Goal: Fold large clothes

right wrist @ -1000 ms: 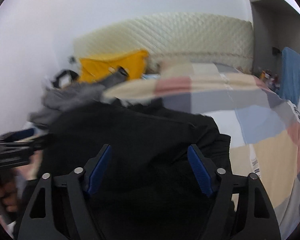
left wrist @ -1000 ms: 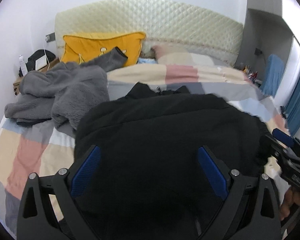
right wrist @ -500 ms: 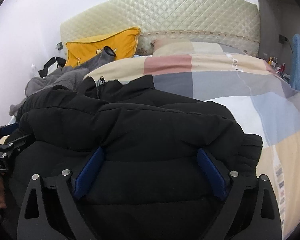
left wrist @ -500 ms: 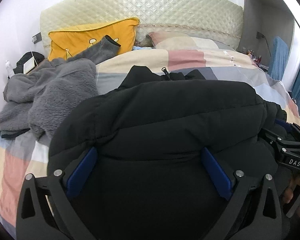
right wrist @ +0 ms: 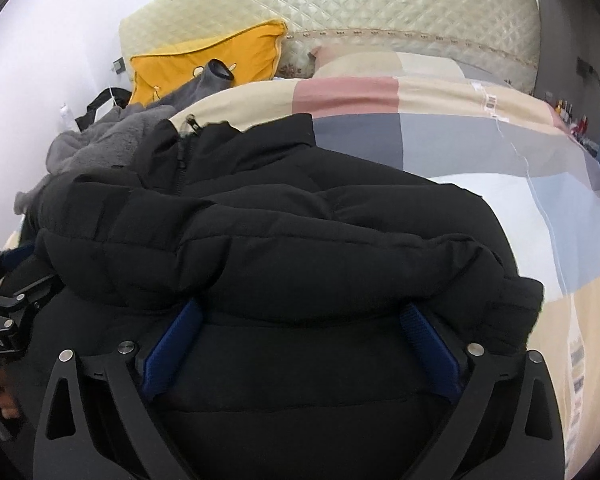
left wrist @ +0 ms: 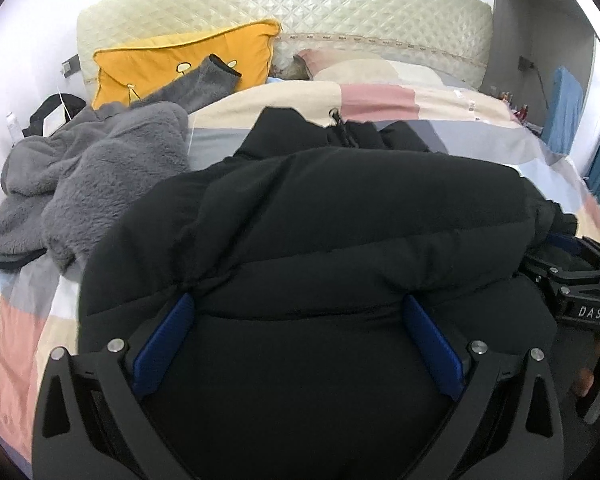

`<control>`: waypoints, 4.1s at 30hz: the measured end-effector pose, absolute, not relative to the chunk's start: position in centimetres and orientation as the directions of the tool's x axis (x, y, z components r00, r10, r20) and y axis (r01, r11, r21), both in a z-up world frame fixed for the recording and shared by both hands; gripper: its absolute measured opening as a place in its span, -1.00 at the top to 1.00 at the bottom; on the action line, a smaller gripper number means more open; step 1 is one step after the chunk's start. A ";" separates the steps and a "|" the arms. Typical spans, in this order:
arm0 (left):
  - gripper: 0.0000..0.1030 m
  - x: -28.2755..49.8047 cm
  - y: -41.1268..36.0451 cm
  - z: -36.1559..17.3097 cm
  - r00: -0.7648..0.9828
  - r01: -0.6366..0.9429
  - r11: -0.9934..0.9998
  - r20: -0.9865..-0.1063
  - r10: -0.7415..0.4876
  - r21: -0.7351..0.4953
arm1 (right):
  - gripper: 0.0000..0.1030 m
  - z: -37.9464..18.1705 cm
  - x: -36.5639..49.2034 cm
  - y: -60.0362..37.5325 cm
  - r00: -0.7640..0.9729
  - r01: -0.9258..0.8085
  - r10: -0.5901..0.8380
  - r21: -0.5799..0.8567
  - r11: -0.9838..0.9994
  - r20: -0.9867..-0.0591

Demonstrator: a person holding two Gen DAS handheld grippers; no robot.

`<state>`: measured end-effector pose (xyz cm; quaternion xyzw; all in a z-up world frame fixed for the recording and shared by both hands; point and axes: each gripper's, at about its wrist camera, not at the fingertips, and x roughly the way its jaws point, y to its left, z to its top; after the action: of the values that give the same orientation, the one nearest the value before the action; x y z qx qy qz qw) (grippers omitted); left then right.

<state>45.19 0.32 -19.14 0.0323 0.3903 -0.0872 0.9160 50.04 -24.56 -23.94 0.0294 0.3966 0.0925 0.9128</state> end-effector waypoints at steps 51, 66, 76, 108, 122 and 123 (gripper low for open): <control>-0.99 19.7 10.0 -12.2 0.596 0.151 0.973 -0.769 -0.231 -0.175 | -0.46 -15.5 18.0 -27.3 0.779 -0.100 0.204 0.204 0.974 -0.593; -0.99 16.6 17.5 -16.4 0.451 -0.059 0.914 -0.828 -0.333 -0.401 | -0.48 -16.6 17.2 -35.8 0.699 0.062 0.209 0.350 0.935 -0.684; -0.99 17.1 20.1 -20.9 0.373 -0.232 0.843 -0.845 -0.383 -0.485 | -0.48 -24.1 19.4 -43.1 0.515 0.344 0.302 0.516 0.784 -0.802; -0.82 18.6 18.1 -26.4 0.223 -0.210 0.677 -0.709 -0.669 -0.705 | -0.55 -27.2 21.2 -37.6 0.367 0.197 0.590 0.679 0.707 -0.720; 0.13 19.2 17.1 -27.3 0.192 -0.190 0.694 -0.719 -0.668 -0.695 | -0.45 -27.6 21.7 -35.4 0.324 0.182 0.621 0.691 0.700 -0.714; 0.31 19.1 17.0 -27.0 0.200 -0.178 0.690 -0.713 -0.672 -0.701 | -0.40 -26.8 21.6 -34.9 0.344 0.134 0.627 0.697 0.704 -0.699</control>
<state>19.14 16.95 -26.99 -0.3503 0.6066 -0.1790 0.6908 21.61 -34.92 -26.84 0.3467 0.5483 0.1660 0.7427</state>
